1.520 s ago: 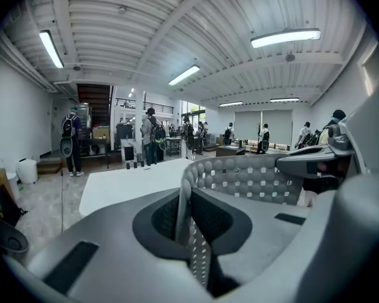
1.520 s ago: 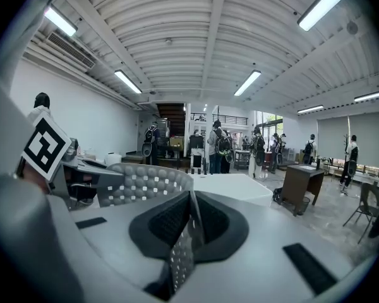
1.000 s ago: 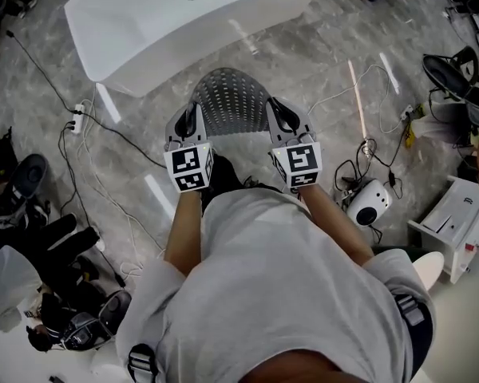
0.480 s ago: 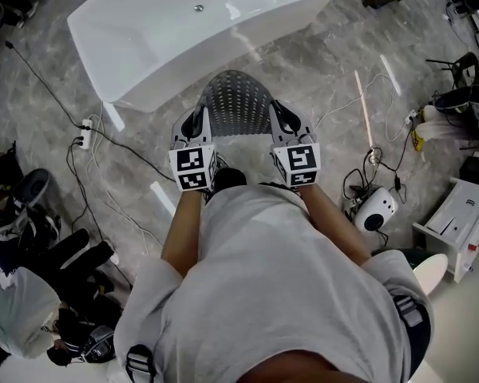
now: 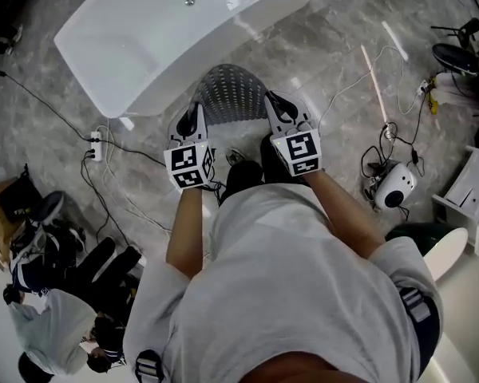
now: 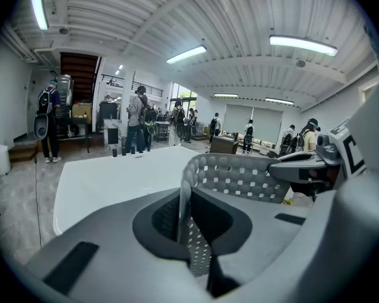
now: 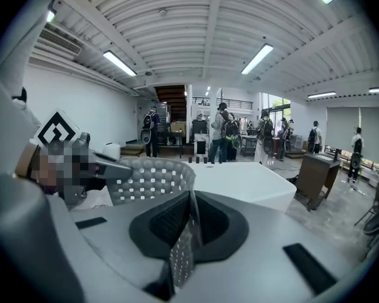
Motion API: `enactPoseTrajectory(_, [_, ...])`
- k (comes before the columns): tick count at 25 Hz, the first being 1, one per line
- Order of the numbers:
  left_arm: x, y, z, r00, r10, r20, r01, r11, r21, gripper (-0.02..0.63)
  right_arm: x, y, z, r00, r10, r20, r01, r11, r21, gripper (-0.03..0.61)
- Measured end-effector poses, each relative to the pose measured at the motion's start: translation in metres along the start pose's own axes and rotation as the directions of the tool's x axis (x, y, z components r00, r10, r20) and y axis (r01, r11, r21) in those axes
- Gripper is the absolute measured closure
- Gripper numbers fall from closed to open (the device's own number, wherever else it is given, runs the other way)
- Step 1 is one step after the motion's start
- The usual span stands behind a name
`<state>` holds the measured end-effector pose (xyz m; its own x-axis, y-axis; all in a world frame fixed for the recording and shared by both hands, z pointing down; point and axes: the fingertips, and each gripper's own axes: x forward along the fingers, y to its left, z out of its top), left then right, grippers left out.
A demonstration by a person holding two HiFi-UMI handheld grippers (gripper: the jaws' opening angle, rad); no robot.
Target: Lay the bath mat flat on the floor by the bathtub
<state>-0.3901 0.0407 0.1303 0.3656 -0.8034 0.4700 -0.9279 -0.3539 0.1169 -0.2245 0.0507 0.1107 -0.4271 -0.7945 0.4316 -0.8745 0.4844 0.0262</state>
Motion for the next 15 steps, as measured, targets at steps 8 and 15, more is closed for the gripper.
enactPoseTrajectory(8, [0.055, 0.037, -0.047, 0.989, 0.107, -0.099, -0.104, 0.994, 0.033, 0.591, 0.058, -0.002, -0.056, 0.984, 0.144, -0.105, -0.150, 0.988, -0.049, 0.555])
enactPoseTrajectory(15, [0.128, 0.046, -0.081, 0.981, 0.075, -0.179, -0.065, 0.996, 0.061, 0.591, 0.104, -0.008, -0.115, 0.968, 0.179, -0.176, -0.208, 0.964, -0.164, 0.555])
